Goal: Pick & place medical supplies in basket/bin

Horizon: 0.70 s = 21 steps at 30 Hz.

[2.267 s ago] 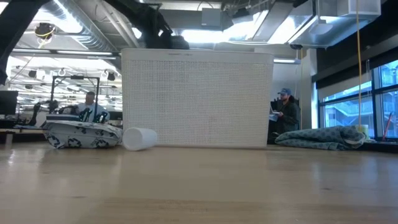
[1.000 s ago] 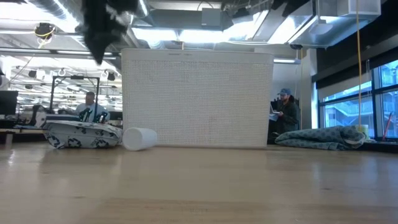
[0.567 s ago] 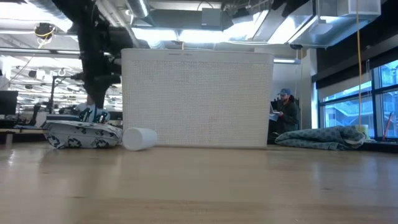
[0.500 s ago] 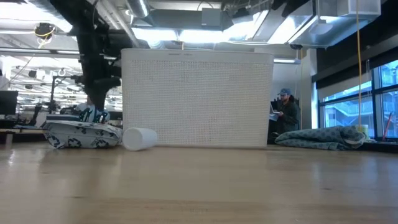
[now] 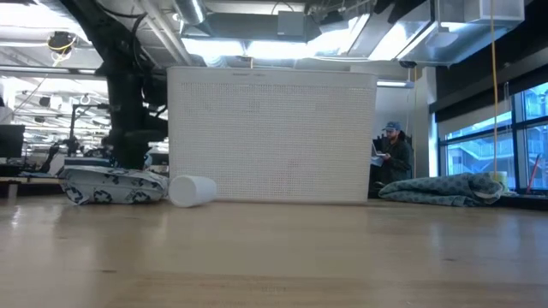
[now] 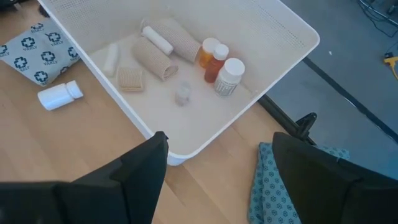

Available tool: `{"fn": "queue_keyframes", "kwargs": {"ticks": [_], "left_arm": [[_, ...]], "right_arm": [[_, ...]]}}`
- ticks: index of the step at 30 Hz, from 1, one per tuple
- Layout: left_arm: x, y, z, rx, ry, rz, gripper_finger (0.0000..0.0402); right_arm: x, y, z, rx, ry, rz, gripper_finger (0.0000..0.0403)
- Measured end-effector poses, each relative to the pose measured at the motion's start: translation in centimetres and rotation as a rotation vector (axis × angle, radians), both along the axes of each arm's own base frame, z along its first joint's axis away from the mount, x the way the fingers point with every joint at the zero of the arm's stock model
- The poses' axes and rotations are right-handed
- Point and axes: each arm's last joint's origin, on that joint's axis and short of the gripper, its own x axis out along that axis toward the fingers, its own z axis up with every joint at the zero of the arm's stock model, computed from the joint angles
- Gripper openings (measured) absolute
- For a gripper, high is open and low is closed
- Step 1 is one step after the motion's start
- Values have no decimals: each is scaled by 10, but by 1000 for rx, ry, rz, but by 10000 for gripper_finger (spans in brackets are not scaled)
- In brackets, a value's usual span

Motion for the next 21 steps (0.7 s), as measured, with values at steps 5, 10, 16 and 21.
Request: {"fn": "queue_keyframes", "kwargs": {"ticks": [5,10,16,21], "left_arm": [[5,-19,-6,-92,3,32,1],[16,-46,-7,-199,6,66,1],[31,-87,-7,-272,24,118,1],[40,-128,-7,-294,36,164,2]], "right_arm": [[0,0,0,1,1,3,287],[1,2,1,4,-18,10,287],[6,12,4,-10,-59,82,287],[12,25,5,-13,-91,148,287]]}}
